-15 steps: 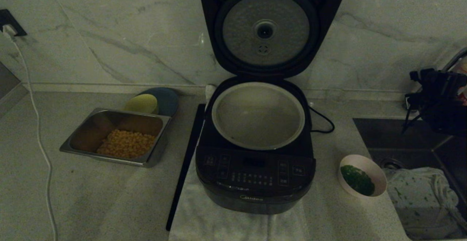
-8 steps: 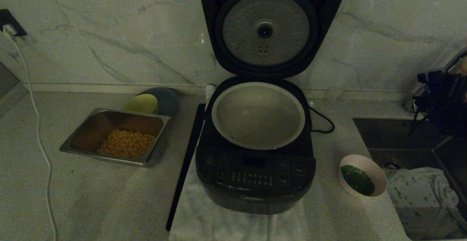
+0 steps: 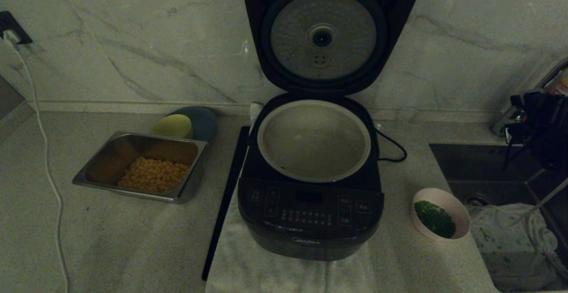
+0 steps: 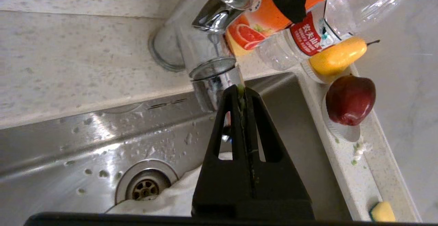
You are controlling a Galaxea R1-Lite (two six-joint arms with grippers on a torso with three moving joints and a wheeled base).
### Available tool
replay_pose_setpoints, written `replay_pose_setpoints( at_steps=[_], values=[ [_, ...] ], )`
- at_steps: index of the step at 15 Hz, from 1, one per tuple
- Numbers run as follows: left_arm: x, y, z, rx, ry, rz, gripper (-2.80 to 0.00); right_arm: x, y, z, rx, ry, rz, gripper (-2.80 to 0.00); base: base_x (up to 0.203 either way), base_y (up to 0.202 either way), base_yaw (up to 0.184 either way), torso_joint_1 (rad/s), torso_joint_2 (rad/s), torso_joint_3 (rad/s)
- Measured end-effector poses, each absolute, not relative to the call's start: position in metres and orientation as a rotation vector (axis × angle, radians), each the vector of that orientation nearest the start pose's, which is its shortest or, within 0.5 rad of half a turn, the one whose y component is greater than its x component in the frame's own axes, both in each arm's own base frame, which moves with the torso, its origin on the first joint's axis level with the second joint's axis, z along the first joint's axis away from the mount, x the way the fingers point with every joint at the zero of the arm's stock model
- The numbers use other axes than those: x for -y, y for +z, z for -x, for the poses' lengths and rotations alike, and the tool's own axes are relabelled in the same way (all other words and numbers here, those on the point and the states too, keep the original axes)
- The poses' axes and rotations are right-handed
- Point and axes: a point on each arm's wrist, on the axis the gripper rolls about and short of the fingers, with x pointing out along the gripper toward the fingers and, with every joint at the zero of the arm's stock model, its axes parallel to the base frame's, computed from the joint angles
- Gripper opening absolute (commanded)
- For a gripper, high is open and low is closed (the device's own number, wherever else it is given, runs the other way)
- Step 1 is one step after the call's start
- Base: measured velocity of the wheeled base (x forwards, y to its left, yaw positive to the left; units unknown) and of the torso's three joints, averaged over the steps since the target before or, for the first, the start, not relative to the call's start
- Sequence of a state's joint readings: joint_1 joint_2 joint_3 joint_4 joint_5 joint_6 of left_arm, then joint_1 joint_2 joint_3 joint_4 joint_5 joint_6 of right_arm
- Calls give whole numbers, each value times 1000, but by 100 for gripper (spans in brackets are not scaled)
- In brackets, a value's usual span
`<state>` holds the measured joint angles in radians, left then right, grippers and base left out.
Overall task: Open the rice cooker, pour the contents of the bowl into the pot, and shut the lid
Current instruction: Turn on the tap, then fill a bowl with water from the tap
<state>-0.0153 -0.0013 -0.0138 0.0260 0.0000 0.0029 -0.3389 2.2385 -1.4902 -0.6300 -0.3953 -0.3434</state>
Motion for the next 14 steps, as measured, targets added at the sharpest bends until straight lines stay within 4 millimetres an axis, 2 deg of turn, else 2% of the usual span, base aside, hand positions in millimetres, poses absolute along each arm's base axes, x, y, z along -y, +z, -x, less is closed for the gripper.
replay_pose_setpoints(
  at_steps=[3,7,9,11,14],
  values=[
    [0,77,24,-11,-15,-3,-280,162,165,-433,-219,-710,327,-280,0,0,0,0,0,0],
    [0,77,24,-11,-15,-3,-280,142,194,-420,-172,-681,295,-280,0,0,0,0,0,0],
    [0,77,24,-11,-15,-3,-280,118,210,-404,-189,-613,267,-280,0,0,0,0,0,0],
    [0,77,24,-11,-15,-3,-280,84,227,-381,-255,-502,204,-280,0,0,0,0,0,0],
    [0,77,24,-11,-16,-2,-280,38,247,-329,-472,-267,46,-280,0,0,0,0,0,0]
  ],
)
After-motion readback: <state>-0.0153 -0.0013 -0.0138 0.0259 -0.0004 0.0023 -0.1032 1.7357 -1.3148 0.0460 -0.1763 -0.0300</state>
